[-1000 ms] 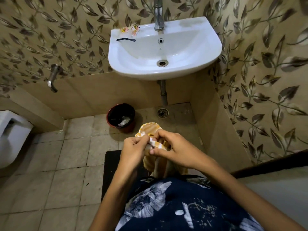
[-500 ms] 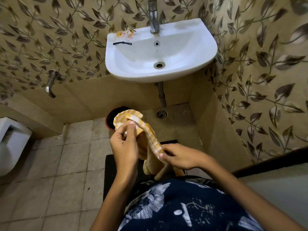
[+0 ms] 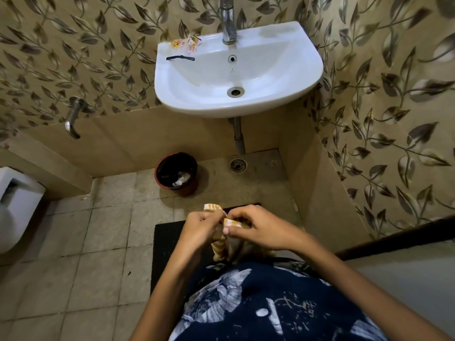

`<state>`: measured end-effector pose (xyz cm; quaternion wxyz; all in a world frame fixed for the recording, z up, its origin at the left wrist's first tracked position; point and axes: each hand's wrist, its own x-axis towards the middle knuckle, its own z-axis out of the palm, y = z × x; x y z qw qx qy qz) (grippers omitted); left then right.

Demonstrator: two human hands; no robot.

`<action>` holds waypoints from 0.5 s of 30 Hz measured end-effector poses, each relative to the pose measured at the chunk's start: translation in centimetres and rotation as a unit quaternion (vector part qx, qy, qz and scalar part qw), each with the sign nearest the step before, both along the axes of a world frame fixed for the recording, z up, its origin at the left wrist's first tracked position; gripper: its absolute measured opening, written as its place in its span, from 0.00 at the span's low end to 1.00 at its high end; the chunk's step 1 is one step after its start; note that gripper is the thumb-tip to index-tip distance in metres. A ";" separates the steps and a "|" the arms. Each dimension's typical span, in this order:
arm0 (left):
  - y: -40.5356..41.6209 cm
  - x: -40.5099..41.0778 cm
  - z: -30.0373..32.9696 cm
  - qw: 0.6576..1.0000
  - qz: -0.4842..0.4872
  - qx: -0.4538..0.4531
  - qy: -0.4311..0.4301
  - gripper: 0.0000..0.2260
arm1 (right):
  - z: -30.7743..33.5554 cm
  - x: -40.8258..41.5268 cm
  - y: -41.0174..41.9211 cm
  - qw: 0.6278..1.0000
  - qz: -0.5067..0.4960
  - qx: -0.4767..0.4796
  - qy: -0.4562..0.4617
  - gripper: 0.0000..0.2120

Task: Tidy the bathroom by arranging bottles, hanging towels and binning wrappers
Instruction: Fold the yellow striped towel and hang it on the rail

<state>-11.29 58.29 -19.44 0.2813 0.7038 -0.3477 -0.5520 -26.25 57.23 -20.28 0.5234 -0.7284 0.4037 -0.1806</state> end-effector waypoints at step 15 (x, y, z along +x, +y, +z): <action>1.3 -1.6 2.3 0.940 0.173 -0.280 0.094 0.13 | -2.9 -1.4 -1.3 0.993 0.076 0.058 0.068 0.05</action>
